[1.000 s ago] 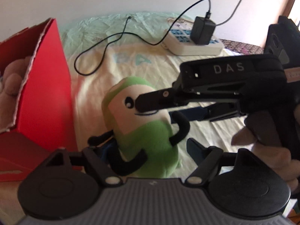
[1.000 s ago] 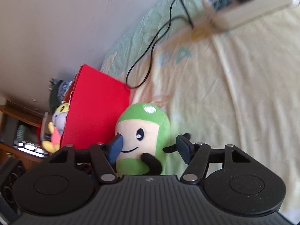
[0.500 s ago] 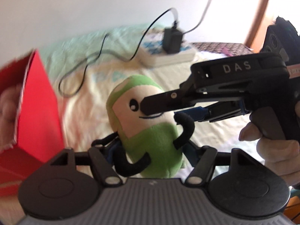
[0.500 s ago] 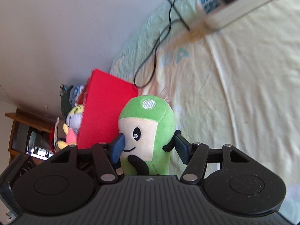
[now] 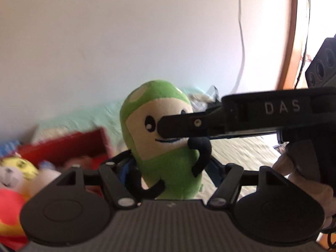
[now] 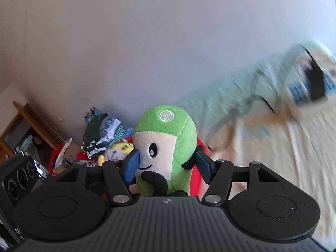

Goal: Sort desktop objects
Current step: 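Lift and carry the green plush in the right gripper over the box, then lower the green plush into the box and open the right gripper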

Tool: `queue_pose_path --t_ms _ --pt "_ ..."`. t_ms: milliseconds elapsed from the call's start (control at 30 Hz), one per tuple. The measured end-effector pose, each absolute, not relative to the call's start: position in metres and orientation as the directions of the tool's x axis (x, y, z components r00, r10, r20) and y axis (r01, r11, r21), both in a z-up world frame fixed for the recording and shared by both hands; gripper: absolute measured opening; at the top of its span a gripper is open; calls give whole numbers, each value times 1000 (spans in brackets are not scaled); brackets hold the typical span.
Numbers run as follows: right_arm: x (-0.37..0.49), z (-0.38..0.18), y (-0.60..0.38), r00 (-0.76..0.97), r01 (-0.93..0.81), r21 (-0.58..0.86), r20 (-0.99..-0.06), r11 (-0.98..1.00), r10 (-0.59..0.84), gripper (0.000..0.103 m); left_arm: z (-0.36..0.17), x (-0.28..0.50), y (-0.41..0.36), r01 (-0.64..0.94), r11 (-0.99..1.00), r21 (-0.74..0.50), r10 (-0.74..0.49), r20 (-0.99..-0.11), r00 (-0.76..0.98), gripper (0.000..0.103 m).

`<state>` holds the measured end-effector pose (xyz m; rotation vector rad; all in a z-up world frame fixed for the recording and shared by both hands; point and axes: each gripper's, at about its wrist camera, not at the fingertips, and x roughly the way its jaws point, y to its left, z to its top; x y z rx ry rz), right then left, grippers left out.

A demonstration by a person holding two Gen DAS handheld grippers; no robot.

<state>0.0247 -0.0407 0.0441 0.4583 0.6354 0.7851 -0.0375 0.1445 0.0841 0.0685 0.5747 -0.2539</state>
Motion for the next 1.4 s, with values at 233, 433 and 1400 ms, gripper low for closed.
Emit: queue_pose_path --t_ms 233,433,1400 --pt "35 59 44 575 -529 541 -338 654 745 62 87 -33 225 245 968 -51 -232 -543 807 74" --pt "43 39 88 627 -444 449 -463 776 627 35 54 -6 248 264 959 -101 -267 -629 730 72" --pt "39 25 115 643 -397 295 -586 869 493 34 33 -5 297 339 921 -190 -378 -644 666 84"
